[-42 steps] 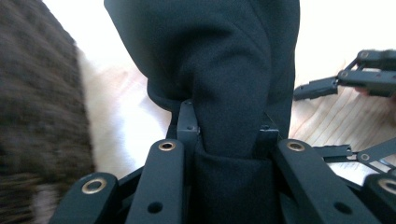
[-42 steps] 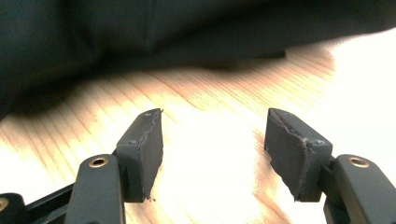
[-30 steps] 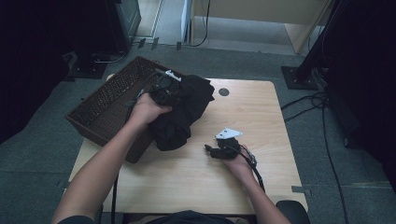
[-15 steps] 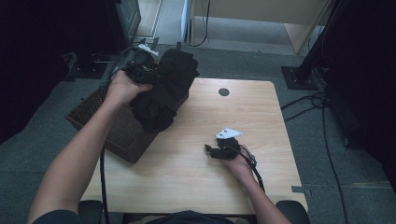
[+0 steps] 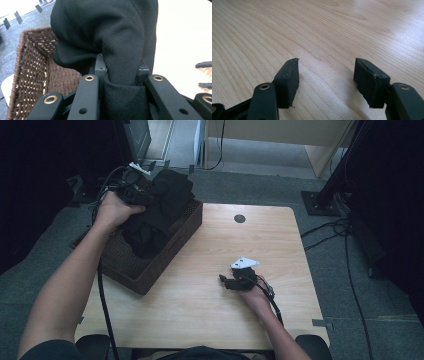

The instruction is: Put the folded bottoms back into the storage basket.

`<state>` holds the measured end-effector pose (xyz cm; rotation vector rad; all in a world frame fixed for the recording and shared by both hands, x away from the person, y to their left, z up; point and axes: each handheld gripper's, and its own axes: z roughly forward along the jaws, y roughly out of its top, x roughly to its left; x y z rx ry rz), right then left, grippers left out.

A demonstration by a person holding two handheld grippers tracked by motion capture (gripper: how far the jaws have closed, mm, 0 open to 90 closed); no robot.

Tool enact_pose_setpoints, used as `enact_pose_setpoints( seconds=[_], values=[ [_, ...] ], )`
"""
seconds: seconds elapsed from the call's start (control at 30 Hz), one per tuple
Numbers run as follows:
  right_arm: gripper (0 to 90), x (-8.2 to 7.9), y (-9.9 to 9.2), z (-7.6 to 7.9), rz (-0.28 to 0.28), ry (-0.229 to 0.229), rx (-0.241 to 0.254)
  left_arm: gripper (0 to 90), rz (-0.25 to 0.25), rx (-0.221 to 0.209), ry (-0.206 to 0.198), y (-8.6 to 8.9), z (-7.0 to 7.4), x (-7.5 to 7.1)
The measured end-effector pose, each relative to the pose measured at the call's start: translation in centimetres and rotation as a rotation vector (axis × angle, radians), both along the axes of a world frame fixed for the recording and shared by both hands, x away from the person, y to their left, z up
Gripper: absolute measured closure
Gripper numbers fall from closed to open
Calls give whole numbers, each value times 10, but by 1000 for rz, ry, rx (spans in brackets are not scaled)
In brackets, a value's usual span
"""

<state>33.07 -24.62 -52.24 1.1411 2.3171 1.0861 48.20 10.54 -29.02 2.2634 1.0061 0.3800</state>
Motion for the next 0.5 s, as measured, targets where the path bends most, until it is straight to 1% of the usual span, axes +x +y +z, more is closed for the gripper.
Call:
enact_pose_setpoints(
  seconds=[0.1, 0.17, 0.27, 0.3, 0.33, 0.43, 0.5],
  values=[
    [373, 0, 0, 0, -1, -1, 0, 721, 2, 5, 25, -1, -17, 5],
    [373, 0, 0, 0, 0, 0, 0, 721, -7, 15, 41, -2, -30, 8],
    [373, 0, 0, 0, -1, 0, 0, 721, -16, 10, 77, -4, -49, 15],
    [373, 0, 0, 0, 1, -2, -2, 721, -20, 3, 96, -4, -61, 20],
    [373, 0, 0, 0, 1, -2, -2, 721, -20, 3, 96, -4, -61, 20],
    [373, 0, 0, 0, 0, -2, -2, 720, -35, -25, 129, -3, -80, 27],
    [373, 0, 0, 0, 0, -2, -1, 719, -35, -42, 147, -2, -91, 33]
  ],
)
